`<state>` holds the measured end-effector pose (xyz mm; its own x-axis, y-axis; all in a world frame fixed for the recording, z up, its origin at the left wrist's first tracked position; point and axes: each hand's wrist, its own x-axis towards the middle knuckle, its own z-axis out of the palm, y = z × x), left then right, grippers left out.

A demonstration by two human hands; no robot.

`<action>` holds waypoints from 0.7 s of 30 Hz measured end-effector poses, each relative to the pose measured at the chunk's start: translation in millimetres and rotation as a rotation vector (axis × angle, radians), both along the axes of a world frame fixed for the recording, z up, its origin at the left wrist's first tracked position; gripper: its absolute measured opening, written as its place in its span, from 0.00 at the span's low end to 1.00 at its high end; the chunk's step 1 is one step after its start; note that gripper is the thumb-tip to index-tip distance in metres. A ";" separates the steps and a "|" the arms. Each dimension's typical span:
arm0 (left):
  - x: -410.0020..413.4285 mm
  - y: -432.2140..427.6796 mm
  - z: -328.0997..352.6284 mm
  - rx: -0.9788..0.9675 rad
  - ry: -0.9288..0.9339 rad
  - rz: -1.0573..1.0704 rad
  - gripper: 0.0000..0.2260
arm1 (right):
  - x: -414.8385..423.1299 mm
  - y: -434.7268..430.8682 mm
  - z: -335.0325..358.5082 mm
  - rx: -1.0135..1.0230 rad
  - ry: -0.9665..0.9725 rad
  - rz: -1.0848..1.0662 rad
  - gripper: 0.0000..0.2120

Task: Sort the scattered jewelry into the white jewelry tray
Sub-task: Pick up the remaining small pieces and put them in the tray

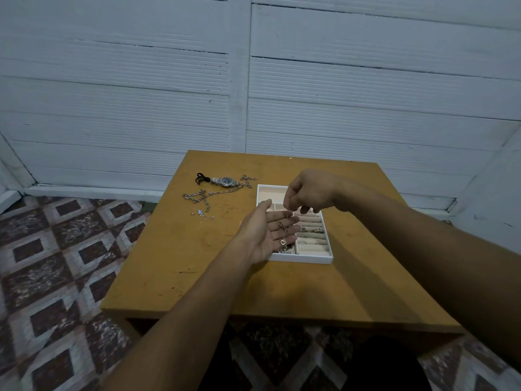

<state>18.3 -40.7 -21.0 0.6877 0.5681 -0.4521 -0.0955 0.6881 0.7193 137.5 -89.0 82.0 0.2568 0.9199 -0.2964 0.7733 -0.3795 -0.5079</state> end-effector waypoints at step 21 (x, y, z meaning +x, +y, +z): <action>16.3 27.9 6.4 0.034 0.059 -0.004 0.23 | 17.2 11.4 -32.6 0.077 0.156 -0.087 0.05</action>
